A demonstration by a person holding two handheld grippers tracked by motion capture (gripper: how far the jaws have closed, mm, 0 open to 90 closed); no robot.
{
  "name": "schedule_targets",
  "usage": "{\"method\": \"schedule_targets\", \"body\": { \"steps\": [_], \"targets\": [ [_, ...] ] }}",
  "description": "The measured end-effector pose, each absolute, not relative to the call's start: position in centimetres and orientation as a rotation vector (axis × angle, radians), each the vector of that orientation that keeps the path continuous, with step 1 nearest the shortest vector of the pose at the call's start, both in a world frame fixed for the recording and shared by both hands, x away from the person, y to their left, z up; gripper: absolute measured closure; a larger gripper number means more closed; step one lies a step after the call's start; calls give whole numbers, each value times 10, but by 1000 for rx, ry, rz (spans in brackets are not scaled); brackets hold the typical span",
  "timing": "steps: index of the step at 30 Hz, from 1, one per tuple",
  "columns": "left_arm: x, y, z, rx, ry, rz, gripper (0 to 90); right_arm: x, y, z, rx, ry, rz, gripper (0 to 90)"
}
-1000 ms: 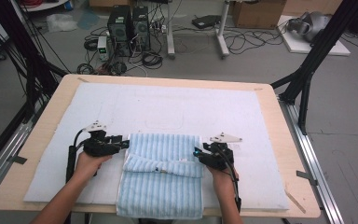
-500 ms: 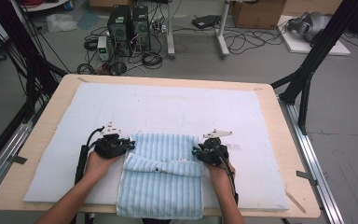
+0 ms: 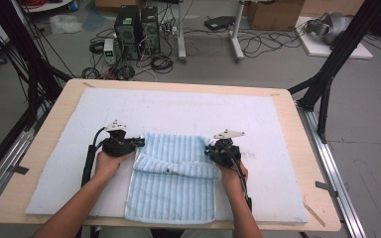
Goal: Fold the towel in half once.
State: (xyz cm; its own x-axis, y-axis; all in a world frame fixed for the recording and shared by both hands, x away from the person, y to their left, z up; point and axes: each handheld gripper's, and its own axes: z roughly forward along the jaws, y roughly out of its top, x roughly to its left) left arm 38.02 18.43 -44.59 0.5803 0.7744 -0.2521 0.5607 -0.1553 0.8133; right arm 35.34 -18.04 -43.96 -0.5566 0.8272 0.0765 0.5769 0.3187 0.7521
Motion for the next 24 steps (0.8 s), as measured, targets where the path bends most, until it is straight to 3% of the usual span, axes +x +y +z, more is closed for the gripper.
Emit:
{"method": "schedule_targets", "body": {
  "steps": [13, 24],
  "targets": [
    [421, 178, -449, 1819, 1096, 295, 840, 398, -183, -432, 1301, 2198, 1064, 822],
    [425, 178, -450, 1802, 1092, 321, 806, 410, -182, -436, 1322, 2183, 1023, 780]
  ]
}}
